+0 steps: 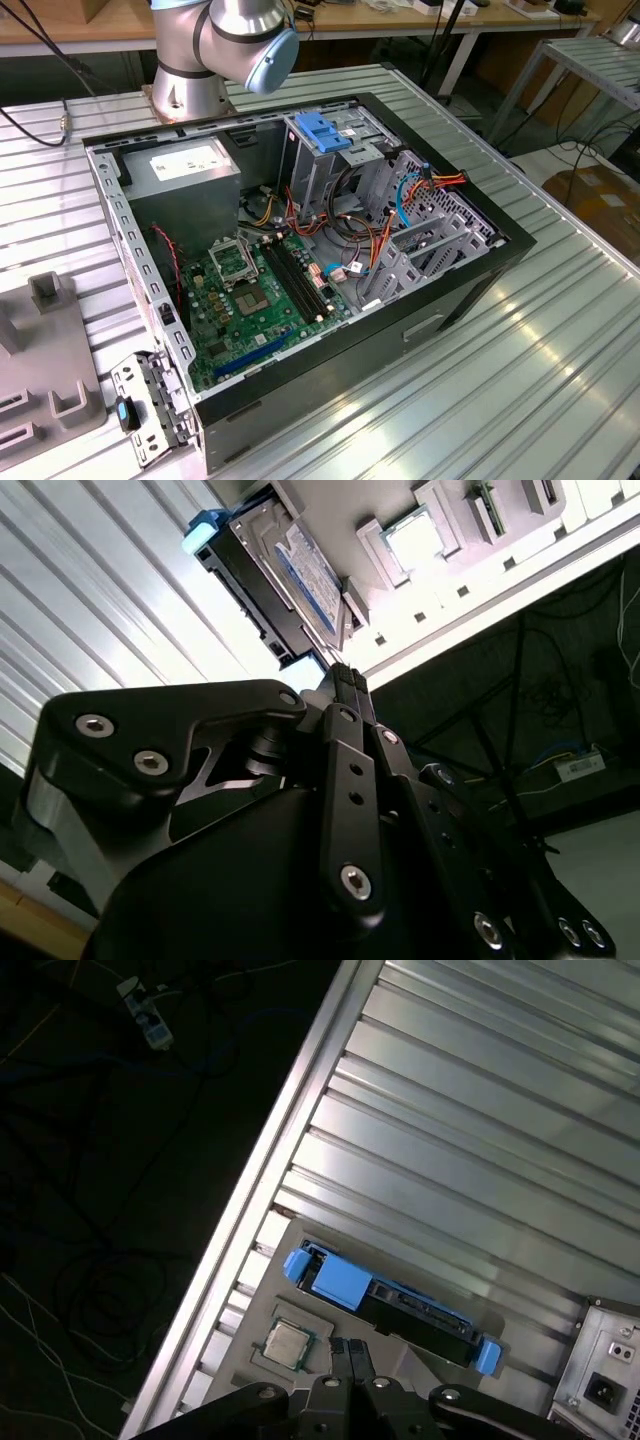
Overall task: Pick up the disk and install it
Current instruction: 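Pick up the disk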
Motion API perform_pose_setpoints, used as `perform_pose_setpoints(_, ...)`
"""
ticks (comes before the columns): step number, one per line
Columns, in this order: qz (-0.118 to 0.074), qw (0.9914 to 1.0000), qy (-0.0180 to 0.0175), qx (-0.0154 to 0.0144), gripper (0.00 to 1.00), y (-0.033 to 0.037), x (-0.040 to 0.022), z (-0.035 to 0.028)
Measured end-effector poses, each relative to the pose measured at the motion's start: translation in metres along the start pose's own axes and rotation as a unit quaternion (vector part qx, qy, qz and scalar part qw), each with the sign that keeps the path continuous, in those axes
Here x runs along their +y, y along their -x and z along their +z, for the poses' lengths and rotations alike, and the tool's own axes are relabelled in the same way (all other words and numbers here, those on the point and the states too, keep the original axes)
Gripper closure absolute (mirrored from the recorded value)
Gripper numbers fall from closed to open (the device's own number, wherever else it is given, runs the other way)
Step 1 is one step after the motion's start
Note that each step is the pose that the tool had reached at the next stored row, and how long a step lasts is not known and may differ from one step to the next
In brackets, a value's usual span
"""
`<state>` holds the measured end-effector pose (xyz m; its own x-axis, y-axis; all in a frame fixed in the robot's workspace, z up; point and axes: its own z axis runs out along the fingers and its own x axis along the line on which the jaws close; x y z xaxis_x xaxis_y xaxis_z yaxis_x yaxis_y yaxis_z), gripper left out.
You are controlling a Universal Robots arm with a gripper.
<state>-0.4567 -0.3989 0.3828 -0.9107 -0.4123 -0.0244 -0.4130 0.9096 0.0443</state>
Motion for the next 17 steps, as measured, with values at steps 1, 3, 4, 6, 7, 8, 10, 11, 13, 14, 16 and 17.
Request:
perform_pose_setpoints(1, -0.001, 1.0, 0.0, 0.0001, 0.89, 0.0, 0.0, 0.0)
perform_pose_setpoints(3, -0.005, 0.99999, 0.0001, 0.0002, 0.89, 0.0, 0.0, 0.0)
perform_pose_setpoints(4, -0.006, 0.99998, 0.0001, 0.0002, 0.89, 0.0, 0.0, 0.0)
perform_pose_setpoints(6, -0.009, 0.99996, 0.0002, 0.0004, 0.89, 0.0, 0.0, 0.0)
perform_pose_setpoints(7, -0.01, 0.99995, 0.0002, 0.0004, 0.89, 0.0, 0.0, 0.0)
perform_pose_setpoints(8, -0.012, 0.99993, 0.0003, 0.0005, 0.89, 0.0, 0.0, 0.0)
perform_pose_setpoints(10, -0.016, 0.99987, 0.0004, 0.0007, 0.89, 0.0, 0.0, 0.0)
perform_pose_setpoints(11, -0.019, 0.99983, 0.0004, 0.0008, 0.89, 0.0, 0.0, 0.0)
perform_pose_setpoints(13, -0.022, 0.99975, 0.0005, 0.0009, 0.89, 0.0, 0.0, 0.0)
perform_pose_setpoints(14, -0.025, 0.99968, 0.0006, 0.0011, 0.89, 0.0, 0.0, 0.0)
perform_pose_setpoints(16, -0.031, 0.99951, 0.0007, 0.0014, 0.89, 0.0, 0.0, 0.0)
perform_pose_setpoints(17, -0.033, 0.99947, 0.0008, 0.0014, 0.89, 0.0, 0.0, 0.0)
